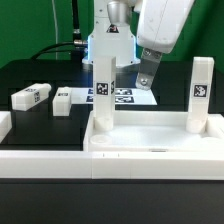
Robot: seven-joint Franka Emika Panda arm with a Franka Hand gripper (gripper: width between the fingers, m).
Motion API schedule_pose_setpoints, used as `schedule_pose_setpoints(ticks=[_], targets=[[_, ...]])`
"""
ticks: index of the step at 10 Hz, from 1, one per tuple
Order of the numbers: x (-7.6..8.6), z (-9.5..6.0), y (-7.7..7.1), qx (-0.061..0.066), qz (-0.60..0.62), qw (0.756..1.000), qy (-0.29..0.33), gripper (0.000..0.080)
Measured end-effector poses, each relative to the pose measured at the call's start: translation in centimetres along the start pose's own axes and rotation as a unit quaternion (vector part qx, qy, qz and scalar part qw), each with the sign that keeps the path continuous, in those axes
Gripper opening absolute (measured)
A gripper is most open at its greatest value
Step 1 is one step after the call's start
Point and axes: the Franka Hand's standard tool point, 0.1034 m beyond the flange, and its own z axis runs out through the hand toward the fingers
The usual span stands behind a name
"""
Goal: Assemble desk
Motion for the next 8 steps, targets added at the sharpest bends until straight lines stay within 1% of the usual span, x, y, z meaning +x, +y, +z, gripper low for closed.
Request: schedule_pose_setpoints(ticks=[1,2,3,4,5,6,7,8], targets=[[-0.1,0.1,-0.1,0.001,0.035,0.999,-0.001,0.0648],[-0.7,0.4,-0.5,0.007,0.098,0.995,-0.002,0.0648],[-1.3,0.7,-0.6,0.016,0.155,0.988,-0.004,0.0648],[-1.9,1.0,-0.9,0.029,0.209,0.977,0.000,0.0648],[-2.2,1.1,-0.8,0.031,0.245,0.969,0.001,0.0648],[-1.9,1.2,-0.7,0.021,0.273,0.962,0.008,0.0648],[-1.8,1.2,-0.8,0.023,0.309,0.951,0.008,0.0648],[-1.7,1.2,-0.8,0.025,0.364,0.931,0.009,0.0648]])
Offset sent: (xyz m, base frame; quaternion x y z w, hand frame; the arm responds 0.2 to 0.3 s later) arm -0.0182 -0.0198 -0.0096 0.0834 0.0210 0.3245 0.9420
